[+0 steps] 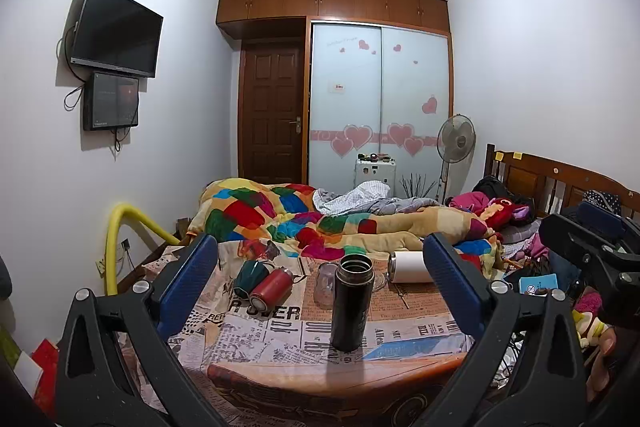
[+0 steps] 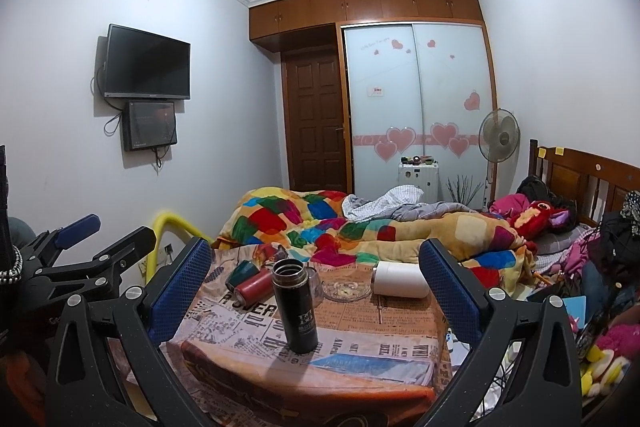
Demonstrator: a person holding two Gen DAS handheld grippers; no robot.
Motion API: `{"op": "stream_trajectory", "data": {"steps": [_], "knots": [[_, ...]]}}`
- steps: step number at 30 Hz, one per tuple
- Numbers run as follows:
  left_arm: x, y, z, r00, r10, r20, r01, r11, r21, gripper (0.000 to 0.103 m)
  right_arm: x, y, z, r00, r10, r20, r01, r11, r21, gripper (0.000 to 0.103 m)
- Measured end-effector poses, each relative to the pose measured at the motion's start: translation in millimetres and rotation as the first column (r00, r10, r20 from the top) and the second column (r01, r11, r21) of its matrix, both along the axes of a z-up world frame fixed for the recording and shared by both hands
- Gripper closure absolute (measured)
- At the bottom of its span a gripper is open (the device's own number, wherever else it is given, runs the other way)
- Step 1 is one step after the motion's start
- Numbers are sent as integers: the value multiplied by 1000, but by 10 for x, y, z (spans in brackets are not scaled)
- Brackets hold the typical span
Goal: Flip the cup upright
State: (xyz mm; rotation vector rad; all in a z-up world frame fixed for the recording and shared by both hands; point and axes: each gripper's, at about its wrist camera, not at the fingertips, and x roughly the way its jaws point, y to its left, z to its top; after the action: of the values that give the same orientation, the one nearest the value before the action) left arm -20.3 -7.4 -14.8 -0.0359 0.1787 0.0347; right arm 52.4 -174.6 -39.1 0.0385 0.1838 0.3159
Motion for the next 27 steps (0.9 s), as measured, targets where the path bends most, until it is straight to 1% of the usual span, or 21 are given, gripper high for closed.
{"op": "stream_trajectory", "data": {"steps": [27], "knots": [[24, -28, -40, 1000, -3, -11, 3, 1000, -2, 0, 0, -9, -38, 1000, -3, -10, 3, 1000, -1, 0]]}}
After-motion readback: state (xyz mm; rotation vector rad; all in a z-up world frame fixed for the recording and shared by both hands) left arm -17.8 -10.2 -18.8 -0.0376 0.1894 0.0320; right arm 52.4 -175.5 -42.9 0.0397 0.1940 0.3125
